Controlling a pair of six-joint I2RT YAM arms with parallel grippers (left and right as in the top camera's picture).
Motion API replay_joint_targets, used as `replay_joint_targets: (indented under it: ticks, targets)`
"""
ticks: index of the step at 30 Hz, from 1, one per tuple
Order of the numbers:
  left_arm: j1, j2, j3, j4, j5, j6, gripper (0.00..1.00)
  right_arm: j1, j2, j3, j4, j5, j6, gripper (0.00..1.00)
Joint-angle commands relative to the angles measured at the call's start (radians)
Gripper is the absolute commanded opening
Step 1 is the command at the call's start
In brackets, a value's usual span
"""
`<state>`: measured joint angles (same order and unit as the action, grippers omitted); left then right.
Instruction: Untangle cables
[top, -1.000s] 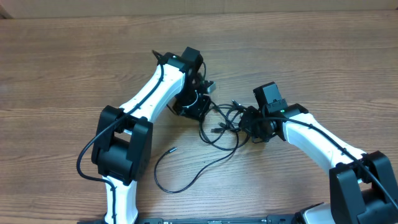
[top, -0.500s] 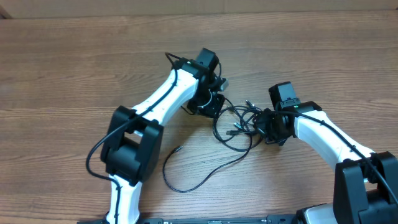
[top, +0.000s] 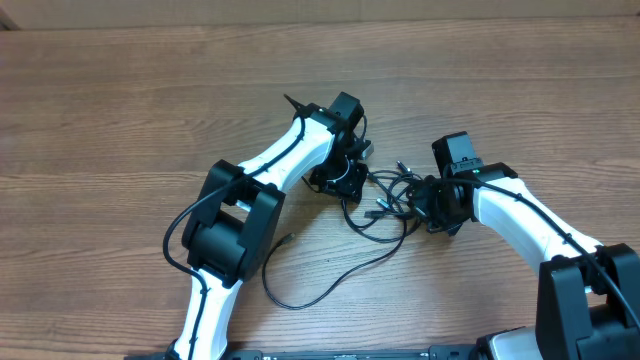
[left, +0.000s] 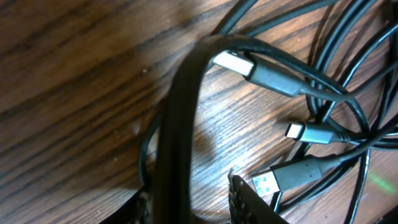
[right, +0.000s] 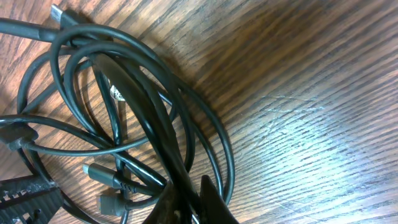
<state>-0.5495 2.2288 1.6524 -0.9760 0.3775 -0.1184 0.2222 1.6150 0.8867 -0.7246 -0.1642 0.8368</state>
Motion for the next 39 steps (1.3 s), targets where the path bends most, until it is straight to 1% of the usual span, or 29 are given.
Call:
replay_joint_targets:
  ticks: [1,3,5,7,9,11,13,16,21,29,31,32,33,34,35,37,38,39]
  targets:
    - [0.002,0.048,0.01,-0.023,-0.048,-0.001,0.29,-0.006,0.005,0.016,0.0,0.022,-0.004,0.04]
    - [0.007,0.048,0.029,-0.049,-0.048,-0.001,0.25,-0.006,0.005,0.016,0.0,0.022,-0.004,0.04]
    - [0.008,0.048,0.06,-0.082,-0.048,0.013,0.24,-0.006,0.005,0.016,0.0,0.022,-0.004,0.04]
    - [0.008,0.048,0.123,-0.138,-0.048,0.06,0.25,-0.006,0.005,0.016,0.0,0.022,-0.004,0.04]
    - [0.008,0.048,0.175,-0.177,-0.054,0.071,0.28,-0.006,0.005,0.016,0.0,0.022,-0.004,0.04]
    - [0.008,0.048,0.198,-0.195,-0.086,0.07,0.35,-0.006,0.005,0.016,-0.001,0.022,-0.004,0.04]
    - [0.006,0.048,0.201,-0.201,-0.109,0.07,0.49,-0.006,0.005,0.016,-0.003,0.022,-0.004,0.04]
    - [0.005,0.048,0.201,-0.203,-0.115,0.07,0.59,-0.006,0.005,0.016,-0.004,0.022,-0.004,0.04]
    - [-0.006,0.052,0.18,-0.178,-0.119,0.07,0.62,-0.006,0.005,0.016,-0.005,0.022,-0.004,0.04]
    - [-0.053,0.055,0.087,-0.103,-0.132,0.069,0.62,-0.006,0.005,0.016,-0.005,0.022,-0.004,0.04]
    - [-0.062,0.055,0.051,-0.08,-0.157,0.067,0.59,-0.006,0.005,0.016,-0.008,0.022,-0.004,0.04]
    - [-0.065,0.055,0.043,-0.08,-0.172,0.066,0.56,-0.006,0.005,0.016,-0.008,0.022,-0.004,0.04]
    - [-0.066,0.055,0.042,-0.085,-0.179,0.066,0.5,-0.006,0.005,0.016,-0.008,0.022,-0.004,0.04]
    - [-0.066,0.055,0.043,-0.087,-0.178,0.066,0.41,-0.006,0.005,0.016,-0.007,0.022,-0.004,0.04]
    - [-0.066,0.055,0.043,-0.086,-0.178,0.066,0.37,-0.006,0.005,0.016,-0.008,0.022,-0.004,0.04]
    - [-0.066,0.055,0.043,-0.09,-0.178,0.064,0.19,-0.006,0.005,0.016,-0.008,0.022,-0.004,0.04]
    - [-0.066,0.055,0.043,-0.092,-0.179,0.058,0.13,-0.006,0.005,0.016,-0.008,0.022,-0.004,0.04]
    - [-0.065,0.055,0.043,-0.094,-0.178,0.058,0.1,-0.006,0.005,0.016,-0.008,0.022,-0.004,0.04]
